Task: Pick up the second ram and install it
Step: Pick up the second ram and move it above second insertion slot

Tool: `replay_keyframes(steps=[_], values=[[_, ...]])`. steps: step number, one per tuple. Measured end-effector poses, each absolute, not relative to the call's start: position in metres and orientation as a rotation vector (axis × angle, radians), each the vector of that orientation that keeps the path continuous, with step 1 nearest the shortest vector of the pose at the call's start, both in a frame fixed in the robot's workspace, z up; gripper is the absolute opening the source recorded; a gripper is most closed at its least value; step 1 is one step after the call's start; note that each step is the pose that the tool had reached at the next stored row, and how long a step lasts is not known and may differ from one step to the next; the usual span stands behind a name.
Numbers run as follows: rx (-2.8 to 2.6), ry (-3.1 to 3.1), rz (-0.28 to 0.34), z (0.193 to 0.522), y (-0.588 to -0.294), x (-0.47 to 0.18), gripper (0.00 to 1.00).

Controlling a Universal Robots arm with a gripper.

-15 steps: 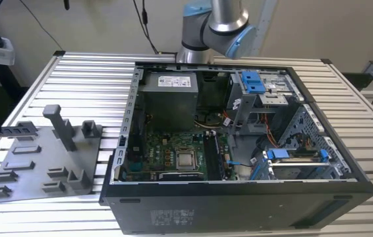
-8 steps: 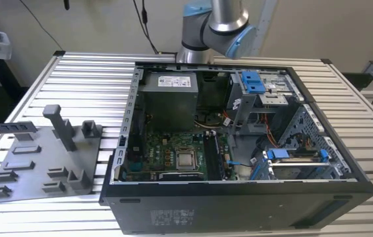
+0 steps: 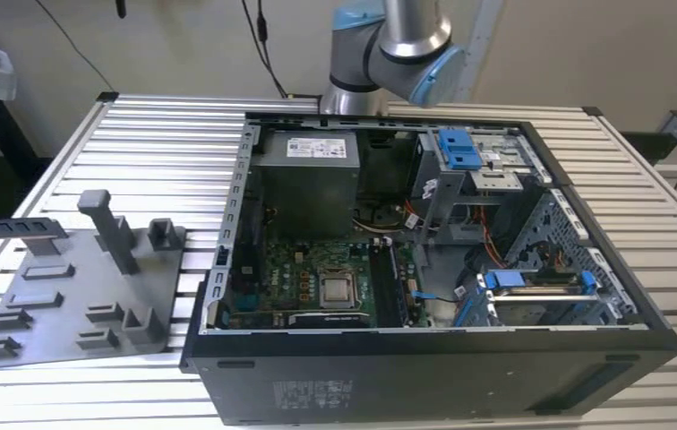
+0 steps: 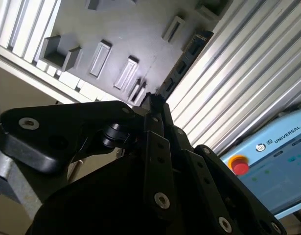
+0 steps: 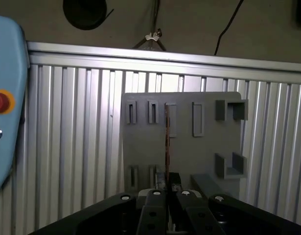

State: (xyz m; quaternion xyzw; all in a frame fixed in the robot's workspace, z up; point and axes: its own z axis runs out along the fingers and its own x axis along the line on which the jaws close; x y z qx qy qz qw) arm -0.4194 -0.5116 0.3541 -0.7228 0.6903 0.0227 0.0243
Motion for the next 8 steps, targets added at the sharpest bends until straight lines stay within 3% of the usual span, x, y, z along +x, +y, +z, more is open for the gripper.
replay_keyframes(steps=[8], values=[[-2.237,2.136,0.071,0.3544,-0.5116,-0.4148,0.14]])
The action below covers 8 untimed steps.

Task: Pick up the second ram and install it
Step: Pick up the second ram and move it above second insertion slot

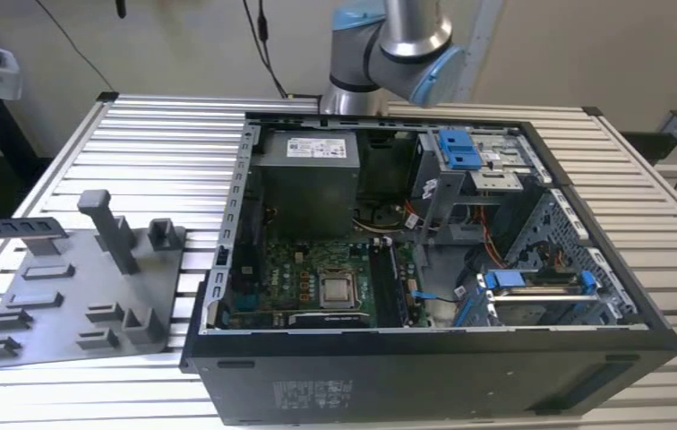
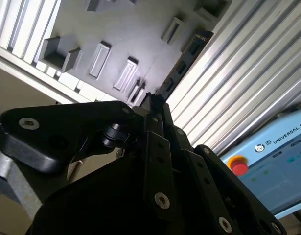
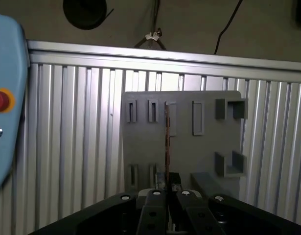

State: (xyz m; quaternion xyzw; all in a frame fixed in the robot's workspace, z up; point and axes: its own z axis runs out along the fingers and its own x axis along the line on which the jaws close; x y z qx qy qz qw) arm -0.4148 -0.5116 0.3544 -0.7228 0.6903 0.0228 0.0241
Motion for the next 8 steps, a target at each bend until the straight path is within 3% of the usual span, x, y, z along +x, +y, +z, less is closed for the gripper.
replay_keyframes(steps=[8], values=[[-2.244,2.149,0.096,0.3628,-0.5116,-0.4072,0.14]])
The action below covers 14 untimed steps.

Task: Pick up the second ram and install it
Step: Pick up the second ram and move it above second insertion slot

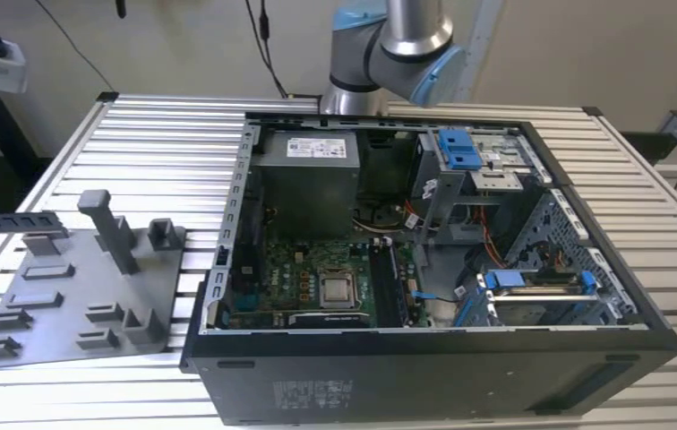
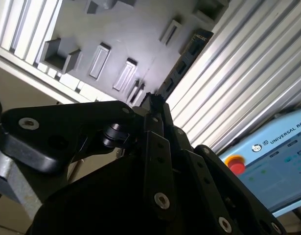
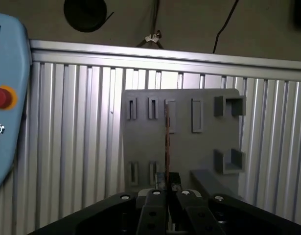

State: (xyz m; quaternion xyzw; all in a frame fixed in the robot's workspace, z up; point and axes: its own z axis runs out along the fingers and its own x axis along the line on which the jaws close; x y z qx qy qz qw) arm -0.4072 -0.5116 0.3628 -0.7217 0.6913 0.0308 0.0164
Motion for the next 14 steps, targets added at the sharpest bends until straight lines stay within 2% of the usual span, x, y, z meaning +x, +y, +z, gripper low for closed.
replay_keyframes(steps=[8,14], values=[[-2.247,2.154,0.105,0.390,-0.512,-0.407,0.14],[-2.247,2.154,0.106,0.392,-0.512,-0.406,0.14]])
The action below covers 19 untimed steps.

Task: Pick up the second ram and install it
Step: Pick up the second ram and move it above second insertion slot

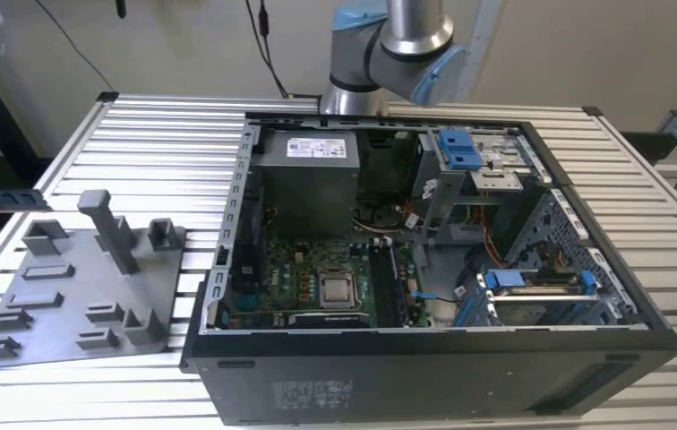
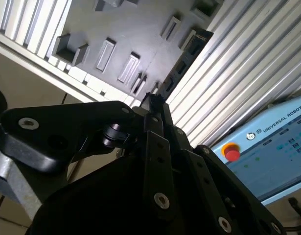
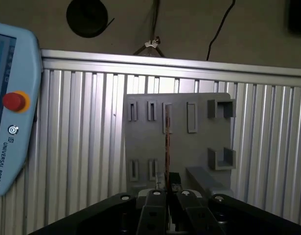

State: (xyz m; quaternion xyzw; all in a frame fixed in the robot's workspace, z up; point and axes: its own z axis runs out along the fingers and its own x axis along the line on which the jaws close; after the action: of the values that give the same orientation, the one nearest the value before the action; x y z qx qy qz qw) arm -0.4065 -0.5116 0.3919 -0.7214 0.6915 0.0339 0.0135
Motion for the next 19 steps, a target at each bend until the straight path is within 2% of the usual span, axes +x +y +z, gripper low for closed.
replay_keyframes(steps=[19], values=[[-2.248,2.155,0.107,0.392,-0.512,-0.359,0.14]])
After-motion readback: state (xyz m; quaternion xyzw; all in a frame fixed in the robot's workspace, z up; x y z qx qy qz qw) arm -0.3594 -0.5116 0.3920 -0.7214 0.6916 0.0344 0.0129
